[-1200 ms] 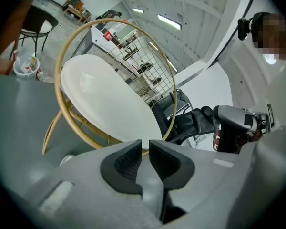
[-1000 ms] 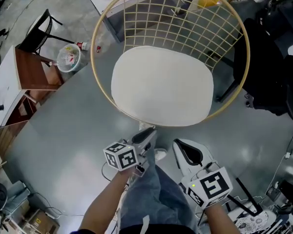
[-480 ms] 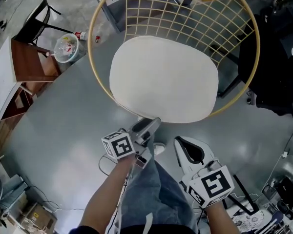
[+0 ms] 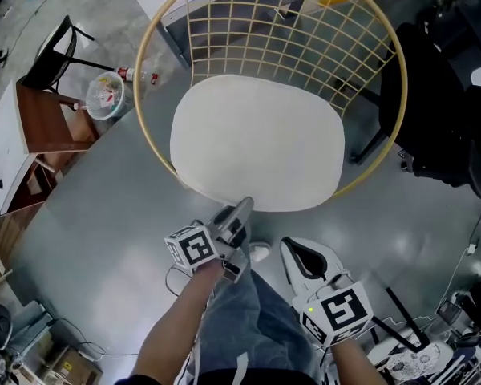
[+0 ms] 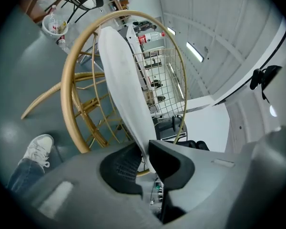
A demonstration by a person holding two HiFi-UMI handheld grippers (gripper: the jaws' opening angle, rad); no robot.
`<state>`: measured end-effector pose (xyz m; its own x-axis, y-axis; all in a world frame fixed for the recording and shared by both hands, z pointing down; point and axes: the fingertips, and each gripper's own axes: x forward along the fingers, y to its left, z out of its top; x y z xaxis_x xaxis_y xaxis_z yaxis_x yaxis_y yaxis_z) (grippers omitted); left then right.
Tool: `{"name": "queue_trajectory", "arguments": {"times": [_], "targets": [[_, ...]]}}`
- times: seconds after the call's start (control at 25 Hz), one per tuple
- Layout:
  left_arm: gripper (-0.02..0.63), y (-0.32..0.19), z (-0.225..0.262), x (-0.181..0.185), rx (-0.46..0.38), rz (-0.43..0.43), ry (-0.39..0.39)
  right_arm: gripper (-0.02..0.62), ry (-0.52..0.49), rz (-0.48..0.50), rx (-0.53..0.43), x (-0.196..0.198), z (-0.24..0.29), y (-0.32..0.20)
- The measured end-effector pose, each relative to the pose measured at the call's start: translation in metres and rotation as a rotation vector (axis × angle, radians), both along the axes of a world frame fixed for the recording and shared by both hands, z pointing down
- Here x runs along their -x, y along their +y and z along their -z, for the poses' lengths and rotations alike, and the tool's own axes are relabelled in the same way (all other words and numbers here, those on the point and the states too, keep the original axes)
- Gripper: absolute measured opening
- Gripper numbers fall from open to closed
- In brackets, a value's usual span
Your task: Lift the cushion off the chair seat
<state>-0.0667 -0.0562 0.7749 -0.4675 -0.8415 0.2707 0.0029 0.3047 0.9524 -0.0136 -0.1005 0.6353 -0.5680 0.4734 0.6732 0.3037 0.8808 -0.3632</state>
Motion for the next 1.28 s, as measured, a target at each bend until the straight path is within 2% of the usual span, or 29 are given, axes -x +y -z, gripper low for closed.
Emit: {"name": "queue_trajectory", "arguments": {"times": [0.16,0.48,0.72,0.92,1.28], "targets": [[0.040,-0.002,0.019,0.005,-0.017,0.002,-0.008,-0.006,-0.013,-0.048,0.012,0.006,0.005,-0.006],[0.034,-0.005,0.063,0.017,-0.014,-0.047,-0.029,-0.006,-0.041,-0.121,0.031,0.018,0.028,-0.017],[0.032,-0.007,0.093,0.038,0.016,-0.077,-0.049,-0.006,-0.059,-0.174,0.047,0.039,0.048,-0.028],[0.032,-0.011,0.111,0.047,0.029,-0.056,-0.010,-0.006,-0.084,-0.182,0.041,0.057,0.068,-0.038],[0.031,-0.029,0.145,0.077,0.048,-0.035,-0.006,-0.006,-0.126,-0.209,0.012,0.089,0.106,-0.065]]}}
